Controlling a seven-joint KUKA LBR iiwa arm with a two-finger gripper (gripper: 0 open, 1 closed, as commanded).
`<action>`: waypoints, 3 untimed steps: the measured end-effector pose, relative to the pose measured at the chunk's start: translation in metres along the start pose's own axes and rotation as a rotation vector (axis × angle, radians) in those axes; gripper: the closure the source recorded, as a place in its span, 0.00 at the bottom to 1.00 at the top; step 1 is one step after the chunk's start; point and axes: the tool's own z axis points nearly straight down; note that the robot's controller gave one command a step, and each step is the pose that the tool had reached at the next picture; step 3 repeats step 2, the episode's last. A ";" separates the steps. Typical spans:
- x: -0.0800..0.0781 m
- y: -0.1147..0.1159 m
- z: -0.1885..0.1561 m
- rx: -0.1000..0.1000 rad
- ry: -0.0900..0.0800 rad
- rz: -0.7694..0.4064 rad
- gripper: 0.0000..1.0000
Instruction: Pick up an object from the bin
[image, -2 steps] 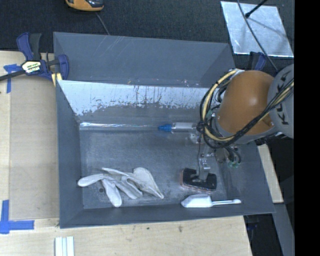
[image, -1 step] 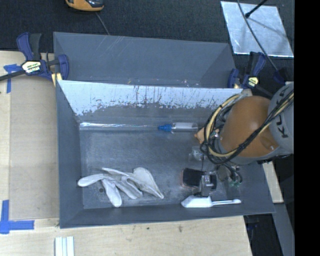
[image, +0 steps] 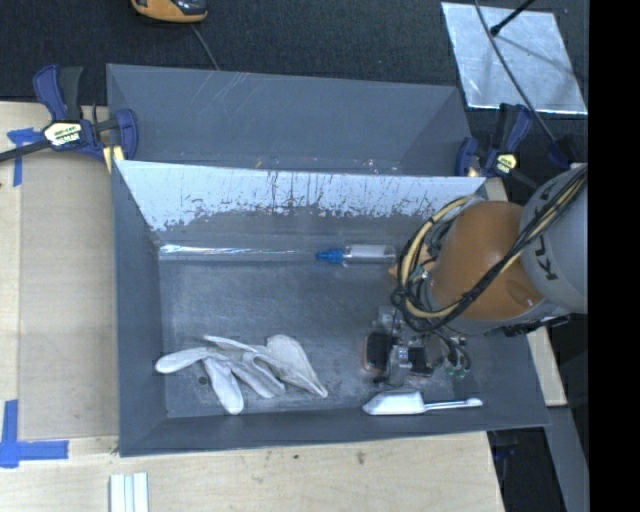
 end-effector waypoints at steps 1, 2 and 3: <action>0.000 0.000 0.000 0.000 0.000 0.000 1.00; -0.036 -0.017 -0.142 0.000 0.005 0.015 1.00; -0.036 -0.017 -0.142 0.000 0.005 0.015 1.00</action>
Offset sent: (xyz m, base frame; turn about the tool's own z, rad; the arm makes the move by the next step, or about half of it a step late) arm 0.0329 -0.0186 0.1413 0.0130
